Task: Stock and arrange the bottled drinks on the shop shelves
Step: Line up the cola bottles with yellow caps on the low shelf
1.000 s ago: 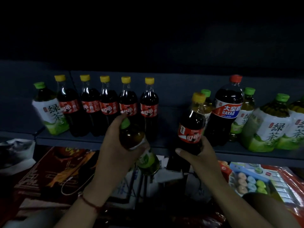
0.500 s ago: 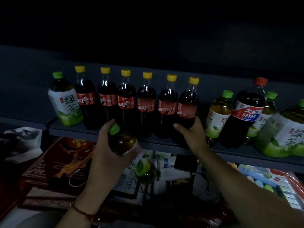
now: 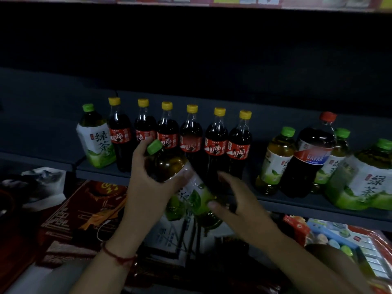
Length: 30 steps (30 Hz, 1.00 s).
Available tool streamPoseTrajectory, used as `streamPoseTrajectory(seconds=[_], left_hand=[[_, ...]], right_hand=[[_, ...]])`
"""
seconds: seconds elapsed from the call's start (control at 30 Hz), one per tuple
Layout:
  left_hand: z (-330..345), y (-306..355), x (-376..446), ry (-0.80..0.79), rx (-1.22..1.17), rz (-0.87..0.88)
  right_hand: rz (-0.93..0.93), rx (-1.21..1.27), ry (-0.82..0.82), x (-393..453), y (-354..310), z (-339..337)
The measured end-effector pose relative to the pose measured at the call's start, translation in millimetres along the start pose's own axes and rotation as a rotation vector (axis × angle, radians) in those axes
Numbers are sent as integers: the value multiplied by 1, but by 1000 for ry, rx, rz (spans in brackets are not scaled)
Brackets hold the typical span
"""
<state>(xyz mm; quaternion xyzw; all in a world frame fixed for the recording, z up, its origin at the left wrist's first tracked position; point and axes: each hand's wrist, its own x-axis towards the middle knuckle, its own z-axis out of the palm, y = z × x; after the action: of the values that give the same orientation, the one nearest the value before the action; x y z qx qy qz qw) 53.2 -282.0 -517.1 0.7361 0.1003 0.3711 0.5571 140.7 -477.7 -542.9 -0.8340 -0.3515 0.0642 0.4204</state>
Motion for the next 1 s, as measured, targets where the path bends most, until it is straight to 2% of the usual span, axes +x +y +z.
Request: streamPoseTrajectory(seconds=[0.03,0.1,0.27,0.4,0.63,0.77,0.9,1.0], left_hand=[[-1,11,5,3,-7,28],[-5,34,17,5,-18,63],[-22,109,57,-35,3,193],[-37,178,93,-103,60,352],[-66,278,162,-97,425,637],[-77,319,207,-66,550,698],[-76,338,252,-32,622,747],[-67,337,279,-44,638,756]], right_hand=[[-31,14,-90,-2,-15,-4],[-71,24,-113,0,-41,-14],[-131,31,56,20,-108,-53],[-200,82,128,45,-158,-80],[-354,52,282,104,-241,-120],[-431,-43,385,146,-279,-140],[-400,-114,467,189,-306,-157],[-359,-129,448,210,-313,-165]])
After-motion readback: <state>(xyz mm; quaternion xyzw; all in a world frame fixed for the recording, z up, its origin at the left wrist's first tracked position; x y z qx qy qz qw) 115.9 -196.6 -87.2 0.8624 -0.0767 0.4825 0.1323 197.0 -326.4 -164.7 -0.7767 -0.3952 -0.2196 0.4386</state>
